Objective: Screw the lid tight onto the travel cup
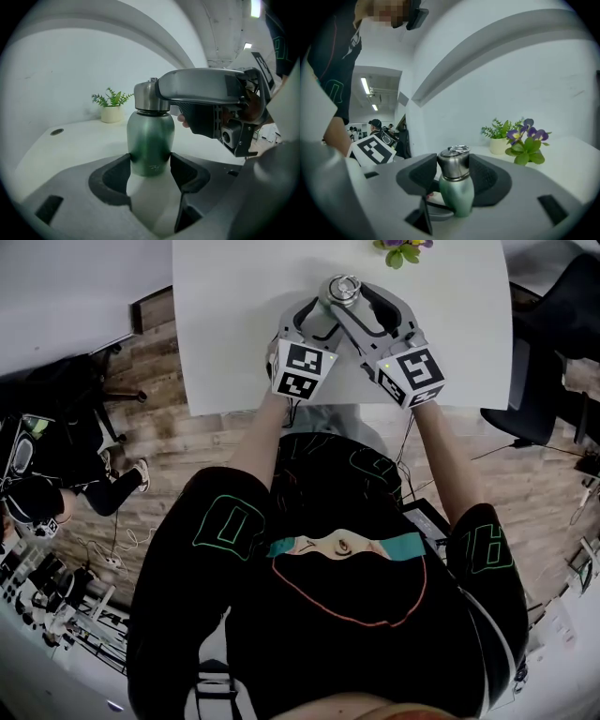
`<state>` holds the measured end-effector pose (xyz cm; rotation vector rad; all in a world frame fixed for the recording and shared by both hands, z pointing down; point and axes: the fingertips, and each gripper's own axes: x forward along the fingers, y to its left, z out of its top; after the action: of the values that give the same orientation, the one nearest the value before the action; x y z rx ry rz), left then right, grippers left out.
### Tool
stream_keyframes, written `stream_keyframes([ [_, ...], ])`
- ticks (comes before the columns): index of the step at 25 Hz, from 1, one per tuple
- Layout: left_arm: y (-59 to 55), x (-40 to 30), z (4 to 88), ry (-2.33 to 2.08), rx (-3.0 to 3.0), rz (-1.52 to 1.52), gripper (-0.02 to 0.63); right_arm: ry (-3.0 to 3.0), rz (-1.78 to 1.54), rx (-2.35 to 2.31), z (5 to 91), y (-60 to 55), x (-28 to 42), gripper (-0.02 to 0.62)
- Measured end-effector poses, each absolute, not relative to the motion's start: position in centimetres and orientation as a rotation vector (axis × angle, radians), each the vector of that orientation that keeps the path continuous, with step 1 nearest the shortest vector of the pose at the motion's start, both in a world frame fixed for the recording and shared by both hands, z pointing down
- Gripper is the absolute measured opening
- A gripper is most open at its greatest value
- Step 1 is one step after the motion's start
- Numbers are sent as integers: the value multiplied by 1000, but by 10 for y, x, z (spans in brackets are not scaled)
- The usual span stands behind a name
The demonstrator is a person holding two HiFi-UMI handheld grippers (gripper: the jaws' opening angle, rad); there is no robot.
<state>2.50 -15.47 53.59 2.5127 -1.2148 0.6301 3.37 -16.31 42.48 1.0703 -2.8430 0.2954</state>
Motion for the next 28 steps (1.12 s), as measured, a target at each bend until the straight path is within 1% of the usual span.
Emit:
stream_keyframes([
  [4, -155, 26, 537, -1215, 2509, 633, 275, -2832, 325, 1203, 427, -163, 36, 219],
  [7, -156, 26, 537, -1216, 2511, 633, 275, -2829, 342, 1194, 429, -164, 36, 221],
  [12, -156, 25, 539, -1220, 2509, 634, 275, -2817, 265, 1025, 432, -161, 36, 215],
  [15, -155, 25, 540, -1217, 2506, 637, 275, -2819, 219, 921, 431, -162, 38, 259],
  [17, -155, 24, 540, -1219, 2504, 638, 275, -2822, 194, 826, 430, -163, 37, 262],
  [22, -156, 25, 541, -1220, 2504, 644, 275, -2855, 205, 554, 428, -162, 40, 255],
  [28, -154, 27, 538, -1226, 2506, 646, 276, -2866, 222, 410, 421, -169, 42, 248],
])
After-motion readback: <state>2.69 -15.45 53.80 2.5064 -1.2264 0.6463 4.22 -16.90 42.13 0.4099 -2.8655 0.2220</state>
